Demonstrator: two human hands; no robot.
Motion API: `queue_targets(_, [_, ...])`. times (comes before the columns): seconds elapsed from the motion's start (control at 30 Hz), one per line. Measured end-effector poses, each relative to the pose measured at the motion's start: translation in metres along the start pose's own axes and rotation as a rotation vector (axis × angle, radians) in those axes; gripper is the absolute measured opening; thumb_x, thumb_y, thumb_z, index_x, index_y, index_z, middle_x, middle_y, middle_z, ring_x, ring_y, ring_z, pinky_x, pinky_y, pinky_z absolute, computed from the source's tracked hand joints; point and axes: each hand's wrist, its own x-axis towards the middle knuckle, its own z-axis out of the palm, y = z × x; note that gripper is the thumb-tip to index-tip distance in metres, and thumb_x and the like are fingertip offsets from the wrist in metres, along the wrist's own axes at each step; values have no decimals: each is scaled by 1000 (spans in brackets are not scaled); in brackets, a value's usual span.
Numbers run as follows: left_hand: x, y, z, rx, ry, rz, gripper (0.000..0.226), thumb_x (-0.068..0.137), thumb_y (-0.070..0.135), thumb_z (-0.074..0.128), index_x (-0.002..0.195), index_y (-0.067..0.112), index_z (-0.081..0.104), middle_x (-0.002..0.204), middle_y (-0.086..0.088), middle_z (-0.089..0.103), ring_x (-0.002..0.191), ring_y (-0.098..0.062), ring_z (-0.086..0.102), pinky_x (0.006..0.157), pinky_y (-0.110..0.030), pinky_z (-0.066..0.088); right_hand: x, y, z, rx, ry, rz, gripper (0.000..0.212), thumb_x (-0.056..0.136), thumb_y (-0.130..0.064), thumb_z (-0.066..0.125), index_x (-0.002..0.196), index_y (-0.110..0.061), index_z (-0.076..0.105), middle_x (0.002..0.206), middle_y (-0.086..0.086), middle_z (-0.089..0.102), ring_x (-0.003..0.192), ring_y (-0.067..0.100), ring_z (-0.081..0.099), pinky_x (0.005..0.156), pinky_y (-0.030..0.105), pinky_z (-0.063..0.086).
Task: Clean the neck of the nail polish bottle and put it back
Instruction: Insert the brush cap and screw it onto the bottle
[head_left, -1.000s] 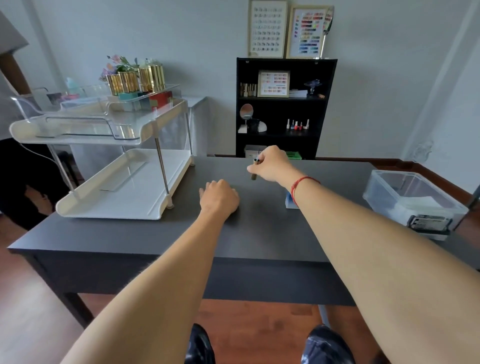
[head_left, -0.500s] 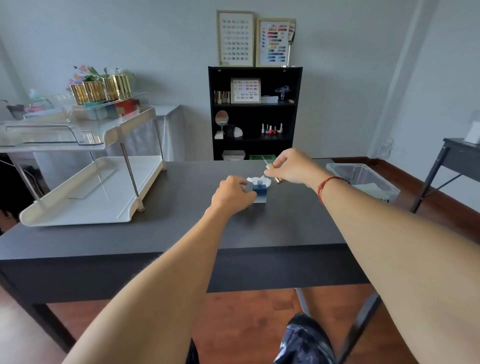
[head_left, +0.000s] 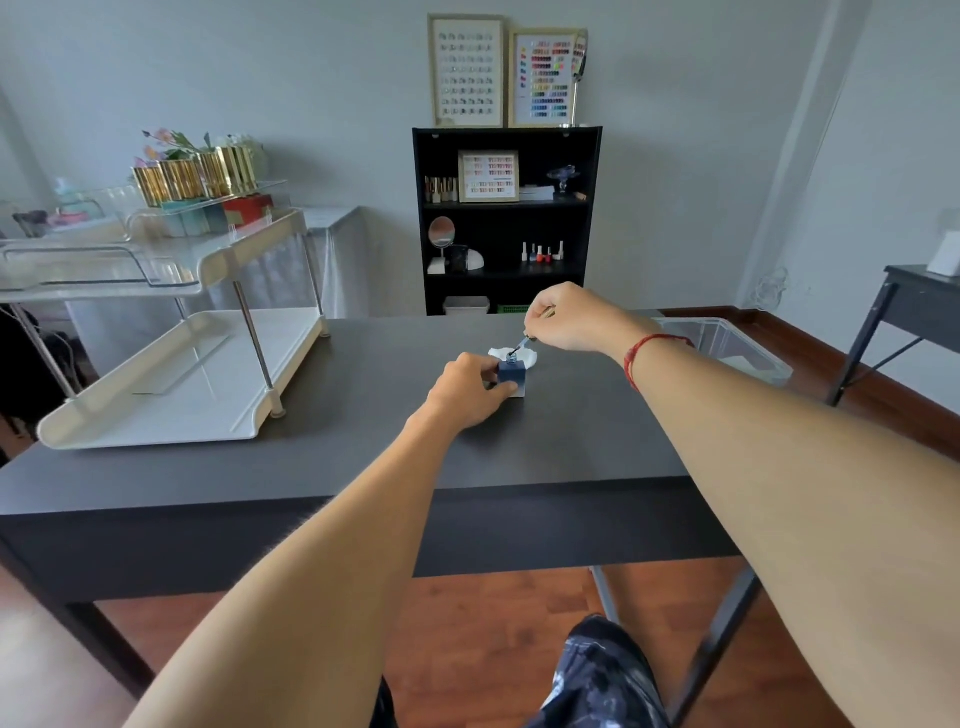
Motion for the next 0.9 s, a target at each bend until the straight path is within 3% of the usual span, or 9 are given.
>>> queue_targets(0.13, [1,0,-1,10,-16,5,31,90,25,63,117,10,67,105,-10,67,96,-29,60,90,-37,50,1,-5,1,-17,-5,-24,18,88,-21,51,96,-23,66,96,-3,64,74,6,53,61,24,41])
queue_targets(0.33, [3,-2,0,9,-22,0,29,90,25,63,115,10,67,97,-7,65,84,-23,54,83,-35,48,1,-17,1,-140,-25,-51,16,84,-17,52,86,-26,66,103,-2,62,96,22,59,90,44,52])
queue_targets(0.53, [4,-2,0,10,-23,1,29,91,25,63,116,9,66,96,-7,64,83,-23,55,80,-32,46,0,-24,2,-205,-62,-99,17,86,-11,54,88,-24,63,109,2,61,98,23,57,89,42,52])
queue_targets(0.7, [5,-3,0,10,-28,0,28,90,25,63,111,7,66,88,-4,59,79,-22,51,77,-30,44,-2,-28,-13,-175,3,-111,16,85,-14,53,88,-23,66,97,0,60,90,22,58,82,39,52])
queue_targets(0.9, [4,-2,-1,4,-30,4,24,90,24,63,105,6,66,83,-3,57,77,-22,49,73,-28,40,-5,-28,-9,-192,-22,-102,20,86,-12,52,94,-20,69,101,0,59,96,22,58,87,42,52])
